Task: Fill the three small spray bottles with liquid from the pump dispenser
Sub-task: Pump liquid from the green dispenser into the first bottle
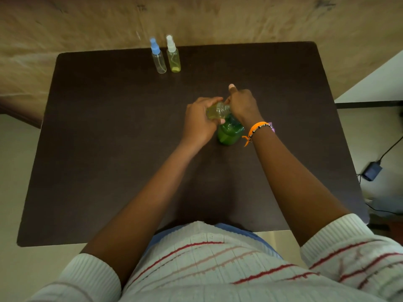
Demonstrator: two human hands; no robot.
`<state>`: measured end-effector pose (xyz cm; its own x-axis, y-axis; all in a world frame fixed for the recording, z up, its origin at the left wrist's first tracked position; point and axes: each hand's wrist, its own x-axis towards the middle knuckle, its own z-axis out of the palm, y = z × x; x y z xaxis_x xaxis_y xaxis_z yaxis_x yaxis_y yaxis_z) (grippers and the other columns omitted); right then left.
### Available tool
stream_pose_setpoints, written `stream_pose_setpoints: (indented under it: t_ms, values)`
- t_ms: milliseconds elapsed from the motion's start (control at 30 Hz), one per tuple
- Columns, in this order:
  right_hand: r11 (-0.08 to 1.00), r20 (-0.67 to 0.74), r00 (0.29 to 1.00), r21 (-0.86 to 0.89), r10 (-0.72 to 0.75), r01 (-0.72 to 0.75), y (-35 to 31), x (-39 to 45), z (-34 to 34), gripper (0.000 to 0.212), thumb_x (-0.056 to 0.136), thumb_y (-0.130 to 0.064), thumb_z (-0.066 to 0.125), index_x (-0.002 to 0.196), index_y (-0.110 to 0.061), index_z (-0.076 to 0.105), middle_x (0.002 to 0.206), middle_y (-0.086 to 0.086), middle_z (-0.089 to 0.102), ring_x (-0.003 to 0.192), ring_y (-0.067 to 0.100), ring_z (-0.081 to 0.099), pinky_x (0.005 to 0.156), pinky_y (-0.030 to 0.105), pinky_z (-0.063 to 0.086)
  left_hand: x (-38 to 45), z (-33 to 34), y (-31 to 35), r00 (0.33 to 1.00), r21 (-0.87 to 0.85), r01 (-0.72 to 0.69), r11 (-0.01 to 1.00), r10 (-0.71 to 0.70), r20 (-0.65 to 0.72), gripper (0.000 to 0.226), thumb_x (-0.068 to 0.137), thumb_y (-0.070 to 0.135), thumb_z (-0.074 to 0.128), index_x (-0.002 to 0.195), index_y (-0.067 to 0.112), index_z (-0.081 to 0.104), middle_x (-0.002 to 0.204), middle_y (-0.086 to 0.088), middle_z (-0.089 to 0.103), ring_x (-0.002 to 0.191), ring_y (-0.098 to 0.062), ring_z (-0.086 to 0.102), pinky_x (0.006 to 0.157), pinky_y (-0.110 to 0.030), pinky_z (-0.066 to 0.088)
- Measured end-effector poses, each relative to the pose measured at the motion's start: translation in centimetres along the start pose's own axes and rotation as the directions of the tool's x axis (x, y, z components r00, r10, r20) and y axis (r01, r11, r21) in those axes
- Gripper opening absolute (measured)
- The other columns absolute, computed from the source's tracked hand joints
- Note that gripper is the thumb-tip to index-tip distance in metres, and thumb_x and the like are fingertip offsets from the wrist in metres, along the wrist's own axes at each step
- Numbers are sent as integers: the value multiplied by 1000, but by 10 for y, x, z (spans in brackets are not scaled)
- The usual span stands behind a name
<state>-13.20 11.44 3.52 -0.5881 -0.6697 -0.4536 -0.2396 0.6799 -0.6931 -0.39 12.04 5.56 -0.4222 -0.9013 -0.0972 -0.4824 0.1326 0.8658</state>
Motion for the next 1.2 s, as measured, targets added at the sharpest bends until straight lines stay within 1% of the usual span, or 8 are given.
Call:
stream_pose_setpoints:
  t_ms: [167, 300, 433, 633, 800, 933, 1100, 1200]
  values:
    - [1000, 0, 1000, -17, 1, -1, -1, 2, -1, 79, 79, -63, 24, 120, -10, 65, 128, 16, 62, 122, 36, 52, 107, 49, 37, 1, -1, 2, 1000, 9, -3, 1000, 3, -7, 56, 66, 6, 77, 119, 16, 62, 116, -4, 61, 111, -24, 55, 101, -41, 42]
    - [1000, -25, 1000, -7, 8, -8, 1, 6, 0, 61, 96, -53, 30, 123, -10, 63, 133, 15, 57, 128, 34, 48, 110, 48, 34, 1, -1, 3, 999, 4, -14, 1000, 14, -34, 55, 65, 5, 76, 117, 15, 63, 114, -4, 62, 109, -24, 56, 101, -42, 41]
    - [1000, -65, 998, 22, 12, -11, 7, 7, 1, 54, 99, -49, 32, 122, -11, 62, 131, 14, 59, 124, 32, 51, 107, 45, 37, 1, 0, 3, 1000, 7, -23, 1000, 23, -19, 55, 64, 6, 77, 117, 14, 63, 113, -4, 62, 107, -21, 58, 101, -41, 41]
    - [1000, -68, 998, 4, -5, 5, 8, 7, 3, 59, 97, -52, 30, 118, -11, 66, 126, 13, 62, 120, 32, 53, 106, 46, 38, 0, 1, 0, 1000, 19, -25, 1000, 25, -8, 55, 64, 7, 77, 117, 15, 63, 113, -4, 62, 107, -22, 57, 101, -42, 41]
    - [1000, 3, 1000, 23, -3, 3, 3, 7, 1, 74, 86, -62, 26, 121, -10, 65, 127, 15, 62, 122, 35, 53, 107, 47, 39, 0, -4, 4, 999, -12, -50, 999, 50, -10, 54, 65, 5, 76, 116, 13, 63, 114, -4, 62, 109, -20, 57, 102, -44, 39]
    - [999, -18, 1000, 48, -6, 6, 5, 11, 2, 65, 93, -55, 28, 119, -7, 65, 124, 16, 64, 117, 34, 56, 103, 45, 42, 1, -3, 3, 999, -14, -38, 999, 38, -8, 54, 65, 6, 76, 117, 14, 63, 114, -4, 62, 108, -20, 57, 102, -43, 40]
    - [999, -42, 999, 38, -15, 17, 9, 11, 5, 65, 91, -53, 27, 116, -8, 66, 121, 16, 65, 116, 35, 56, 103, 45, 42, 2, 0, -2, 1000, -22, -19, 1000, 19, -1, 55, 64, 6, 77, 117, 13, 63, 113, -6, 62, 107, -20, 58, 101, -40, 42]
    - [1000, -40, 999, 18, -20, 21, 8, 10, 4, 69, 88, -57, 25, 116, -9, 66, 122, 16, 64, 117, 34, 55, 104, 47, 40, 1, 1, -2, 1000, -33, -20, 999, 21, 2, 55, 65, 6, 76, 117, 13, 63, 114, -6, 62, 108, -21, 58, 101, -42, 41]
